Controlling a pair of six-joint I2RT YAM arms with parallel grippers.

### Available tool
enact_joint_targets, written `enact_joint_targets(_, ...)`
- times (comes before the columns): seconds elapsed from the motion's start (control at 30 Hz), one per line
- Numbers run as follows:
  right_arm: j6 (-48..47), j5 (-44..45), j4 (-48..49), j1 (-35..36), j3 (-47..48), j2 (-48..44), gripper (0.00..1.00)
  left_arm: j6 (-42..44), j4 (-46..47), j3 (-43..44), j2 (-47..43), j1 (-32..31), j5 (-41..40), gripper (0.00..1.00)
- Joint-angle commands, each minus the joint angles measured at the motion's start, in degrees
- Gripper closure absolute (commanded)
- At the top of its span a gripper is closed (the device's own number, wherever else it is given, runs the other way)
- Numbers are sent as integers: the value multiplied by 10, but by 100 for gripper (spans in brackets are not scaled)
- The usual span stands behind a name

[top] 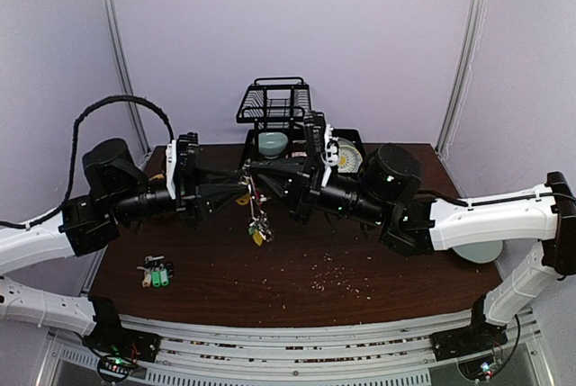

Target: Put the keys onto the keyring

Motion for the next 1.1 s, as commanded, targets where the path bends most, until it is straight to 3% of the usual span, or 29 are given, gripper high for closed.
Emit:
enact_joint_targets(0.0,-2,-4,30,-3,6,-7,100,-7,27,30,5,1,72,73)
enact_joint_targets(0.1,-3,-3,28,-3,5,-8,100,4,18,36,-3,1,127,62)
enact_joint_targets(0.27,-7,-4,24,-2,5,-9,100,16,-39,60,-6,1,73,53)
enact_joint_targets(0.33,-8,-4,22,-3,6,-9,100,1,-36,64,-11,1,6,58)
enact_joint_targets(0.4,-10,-4,19,-3,9,-9,100,-12,-63,89,2,2,-37,76)
enact_joint_targets(0.5,-12,-4,17,-3,11,-9,100,-9,-88,114,21,2,11,85)
enact_joint_targets(0.6,-13,-3,18,-3,11,-10,100,-5,-94,108,25,2,7,99)
enact_joint_targets(0.67,-15,-1,19,-3,11,-13,100,1,-96,102,20,2,4,98)
enact_joint_targets(0.8,-17,-1,17,-3,11,-15,100,6,-95,86,6,2,9,84)
enact_joint_targets(1.07,-18,-3,17,-3,9,-16,100,10,-138,99,31,4,2,91)
